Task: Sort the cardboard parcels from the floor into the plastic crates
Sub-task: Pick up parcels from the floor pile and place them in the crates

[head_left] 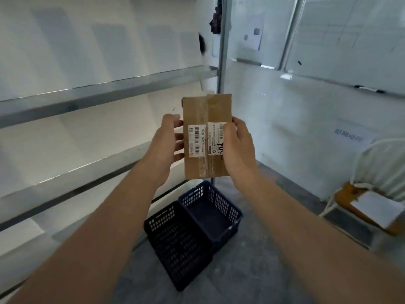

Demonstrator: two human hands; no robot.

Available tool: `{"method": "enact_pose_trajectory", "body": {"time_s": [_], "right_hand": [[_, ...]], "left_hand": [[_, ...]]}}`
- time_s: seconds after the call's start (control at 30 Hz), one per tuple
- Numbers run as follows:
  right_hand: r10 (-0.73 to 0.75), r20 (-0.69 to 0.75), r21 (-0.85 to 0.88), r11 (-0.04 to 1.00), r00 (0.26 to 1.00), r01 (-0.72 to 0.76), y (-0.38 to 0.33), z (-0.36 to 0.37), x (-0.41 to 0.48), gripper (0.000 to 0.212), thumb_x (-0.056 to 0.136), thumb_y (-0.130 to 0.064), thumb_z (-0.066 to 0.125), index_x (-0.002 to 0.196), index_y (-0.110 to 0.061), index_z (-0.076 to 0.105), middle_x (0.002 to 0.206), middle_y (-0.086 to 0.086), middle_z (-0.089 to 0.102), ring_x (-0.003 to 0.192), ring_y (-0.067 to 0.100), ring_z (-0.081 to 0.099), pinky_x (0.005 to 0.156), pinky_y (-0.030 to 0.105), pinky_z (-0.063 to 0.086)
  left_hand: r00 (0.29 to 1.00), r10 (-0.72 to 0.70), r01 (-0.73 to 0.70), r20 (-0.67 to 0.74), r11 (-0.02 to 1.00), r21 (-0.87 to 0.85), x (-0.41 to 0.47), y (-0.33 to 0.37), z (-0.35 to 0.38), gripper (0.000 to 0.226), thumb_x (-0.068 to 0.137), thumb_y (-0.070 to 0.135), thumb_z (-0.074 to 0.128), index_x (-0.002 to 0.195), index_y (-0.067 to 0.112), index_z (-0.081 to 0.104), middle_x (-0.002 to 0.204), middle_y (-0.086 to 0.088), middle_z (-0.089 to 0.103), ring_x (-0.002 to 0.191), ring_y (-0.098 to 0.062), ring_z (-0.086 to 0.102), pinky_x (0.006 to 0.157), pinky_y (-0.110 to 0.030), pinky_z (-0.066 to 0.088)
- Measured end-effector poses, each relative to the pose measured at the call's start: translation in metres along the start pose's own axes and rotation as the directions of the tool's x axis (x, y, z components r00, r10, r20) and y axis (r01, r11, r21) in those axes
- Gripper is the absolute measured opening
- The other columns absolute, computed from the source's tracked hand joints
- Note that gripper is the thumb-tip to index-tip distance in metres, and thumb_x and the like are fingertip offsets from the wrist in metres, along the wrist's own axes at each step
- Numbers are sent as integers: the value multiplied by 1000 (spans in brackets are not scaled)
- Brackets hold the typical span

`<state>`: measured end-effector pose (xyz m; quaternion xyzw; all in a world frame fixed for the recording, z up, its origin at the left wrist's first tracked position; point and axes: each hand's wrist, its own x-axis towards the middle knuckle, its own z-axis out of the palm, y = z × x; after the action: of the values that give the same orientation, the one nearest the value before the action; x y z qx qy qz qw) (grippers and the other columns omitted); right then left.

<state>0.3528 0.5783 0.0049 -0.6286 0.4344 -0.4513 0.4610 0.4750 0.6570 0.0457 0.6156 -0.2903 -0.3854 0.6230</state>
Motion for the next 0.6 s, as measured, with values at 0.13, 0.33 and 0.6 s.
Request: {"method": "enact_pose_trajectory", "body": {"time_s": [0.13, 0.33, 0.6], "right_hand": [[41, 8, -23, 999, 999, -41, 34, -35, 47, 23, 110, -49, 34, 123, -48, 53, 119, -2, 70, 109, 12, 69, 81, 24, 51], [124, 114, -71, 991, 986, -117, 93, -79, 121, 20, 112, -39, 39, 110, -41, 59, 106, -3, 74, 95, 9, 71, 77, 26, 52], [275, 239, -132, 959, 931, -250, 174, -52, 225, 34, 97, -55, 40, 118, -41, 63, 112, 0, 75, 101, 17, 74, 88, 43, 59]], "left_hand": [[999, -35, 35, -16, 999, 14, 39, -20, 55, 44, 104, 49, 33, 124, 21, 61, 98, -3, 69, 100, -23, 67, 104, -49, 51], [993, -107, 107, -49, 994, -5, 100, -63, 122, 39, 104, 47, 34, 111, 24, 65, 100, -7, 71, 99, -25, 69, 97, -44, 54], [948, -255, 244, -193, 967, -80, 216, -122, 150, 35, 100, 45, 41, 106, 23, 67, 78, 0, 74, 84, -22, 71, 91, -43, 57]]}}
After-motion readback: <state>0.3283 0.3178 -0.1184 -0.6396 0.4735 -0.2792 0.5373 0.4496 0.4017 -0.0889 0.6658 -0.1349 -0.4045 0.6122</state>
